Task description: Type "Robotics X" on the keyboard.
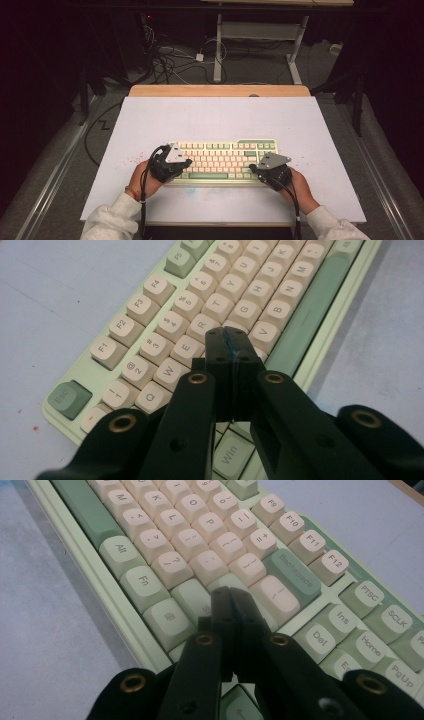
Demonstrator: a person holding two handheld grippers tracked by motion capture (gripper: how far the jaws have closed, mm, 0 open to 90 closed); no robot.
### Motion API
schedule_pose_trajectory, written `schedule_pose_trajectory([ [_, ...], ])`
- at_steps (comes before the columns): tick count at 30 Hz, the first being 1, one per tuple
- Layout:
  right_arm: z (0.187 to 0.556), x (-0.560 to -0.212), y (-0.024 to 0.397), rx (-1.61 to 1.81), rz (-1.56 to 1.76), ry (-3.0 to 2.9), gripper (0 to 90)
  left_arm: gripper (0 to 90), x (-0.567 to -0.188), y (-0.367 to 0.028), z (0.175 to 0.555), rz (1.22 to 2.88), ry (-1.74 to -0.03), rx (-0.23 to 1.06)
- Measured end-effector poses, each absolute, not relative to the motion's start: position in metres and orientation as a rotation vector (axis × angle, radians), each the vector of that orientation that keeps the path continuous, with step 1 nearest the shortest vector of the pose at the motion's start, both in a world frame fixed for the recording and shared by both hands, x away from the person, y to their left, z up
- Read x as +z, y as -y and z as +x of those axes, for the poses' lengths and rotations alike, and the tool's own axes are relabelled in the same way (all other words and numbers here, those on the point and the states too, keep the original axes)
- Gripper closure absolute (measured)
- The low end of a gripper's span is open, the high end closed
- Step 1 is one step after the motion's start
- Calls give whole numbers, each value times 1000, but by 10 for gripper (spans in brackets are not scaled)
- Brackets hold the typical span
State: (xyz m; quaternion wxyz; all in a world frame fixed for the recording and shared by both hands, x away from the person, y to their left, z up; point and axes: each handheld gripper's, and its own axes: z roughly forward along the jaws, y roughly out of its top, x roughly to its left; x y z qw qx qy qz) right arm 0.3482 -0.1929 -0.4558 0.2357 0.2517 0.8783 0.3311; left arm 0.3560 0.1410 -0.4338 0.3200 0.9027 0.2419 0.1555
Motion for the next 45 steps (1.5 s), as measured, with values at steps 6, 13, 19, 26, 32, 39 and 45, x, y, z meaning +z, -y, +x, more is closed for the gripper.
schedule_pose_trajectory([
  [6, 348, -456, 193, 911, 691, -2407, 900, 878, -442, -137, 363, 2402, -651, 390],
  [13, 348, -456, 193, 908, 679, -2408, 900, 878, -446, -134, 363, 2418, -646, 383],
  [19, 348, -456, 194, 909, 678, -2409, 900, 878, -446, -134, 361, 2409, -646, 389],
  [26, 347, -456, 193, 904, 676, -2410, 900, 878, -445, -132, 358, 2418, -628, 379],
  [32, 347, -456, 194, 907, 676, -2409, 900, 878, -446, -133, 356, 2423, -628, 383],
  [39, 347, -456, 193, 903, 675, -2411, 900, 879, -447, -132, 355, 2433, -622, 398],
  [45, 347, -455, 193, 901, 676, -2410, 900, 878, -437, -137, 353, 2367, -635, 441],
])
